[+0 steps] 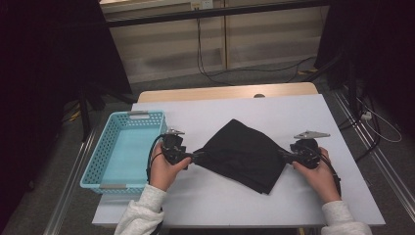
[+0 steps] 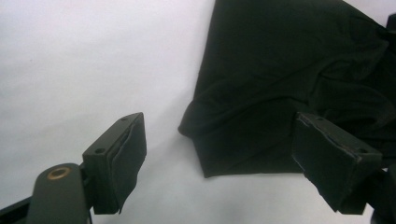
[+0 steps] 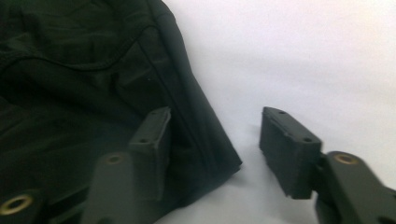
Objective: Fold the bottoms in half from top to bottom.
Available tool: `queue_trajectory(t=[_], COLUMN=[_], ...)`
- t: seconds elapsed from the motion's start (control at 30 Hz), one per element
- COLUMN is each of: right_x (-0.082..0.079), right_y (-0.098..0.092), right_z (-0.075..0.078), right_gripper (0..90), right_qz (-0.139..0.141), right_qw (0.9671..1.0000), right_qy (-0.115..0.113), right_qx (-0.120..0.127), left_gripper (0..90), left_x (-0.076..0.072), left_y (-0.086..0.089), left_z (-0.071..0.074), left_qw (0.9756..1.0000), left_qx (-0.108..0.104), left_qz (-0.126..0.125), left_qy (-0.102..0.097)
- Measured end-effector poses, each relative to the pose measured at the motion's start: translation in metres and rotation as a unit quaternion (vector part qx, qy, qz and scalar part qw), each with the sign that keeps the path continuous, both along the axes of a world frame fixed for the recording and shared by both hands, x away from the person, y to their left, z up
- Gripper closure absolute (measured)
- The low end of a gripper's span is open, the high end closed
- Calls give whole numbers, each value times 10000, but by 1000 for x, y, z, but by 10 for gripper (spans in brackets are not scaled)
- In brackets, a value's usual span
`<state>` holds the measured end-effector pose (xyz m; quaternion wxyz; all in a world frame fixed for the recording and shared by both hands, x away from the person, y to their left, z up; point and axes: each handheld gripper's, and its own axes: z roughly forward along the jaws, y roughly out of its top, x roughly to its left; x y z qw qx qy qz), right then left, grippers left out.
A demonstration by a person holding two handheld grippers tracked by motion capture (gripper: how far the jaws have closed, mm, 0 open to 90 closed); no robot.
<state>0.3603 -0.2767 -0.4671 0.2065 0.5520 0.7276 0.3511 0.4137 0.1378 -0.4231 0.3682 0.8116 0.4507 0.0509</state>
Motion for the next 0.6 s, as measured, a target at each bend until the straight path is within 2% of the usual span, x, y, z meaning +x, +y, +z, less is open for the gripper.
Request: queue_trajectory(t=[0.07, 0.13, 0.3, 0.43, 0.5, 0.57, 0.6], right_x=[-2, -4, -6, -9, -11, -12, -13], right_y=[2, 4, 5, 10, 10, 9, 8], right_z=[0, 1, -1, 0, 0, 0, 0], right_gripper=[513, 612, 799, 820, 824, 826, 826], right_qz=[-47, 7, 128, 129, 64, 52, 61], right_qw=[10000, 10000, 9992, 9998, 9997, 9995, 9994], right_qy=[-6, 24, 37, -60, -88, -81, -64], right_qx=[-14, 32, 367, 159, 240, 314, 342], left_gripper=[187, 185, 167, 162, 162, 201, 200], left_x=[0, 0, 0, 2, 6, 10, 13], left_y=[0, -1, -3, -6, -8, -11, -13], left_z=[0, 1, 3, 5, 5, 2, -1], left_qw=[10000, 10000, 9999, 9996, 9991, 9982, 9980], left_qx=[-29, -57, -91, -275, -378, -452, -446], left_qz=[1, 9, 54, 112, 183, 293, 353], left_qy=[18, 6, -38, -28, 53, 244, 277])
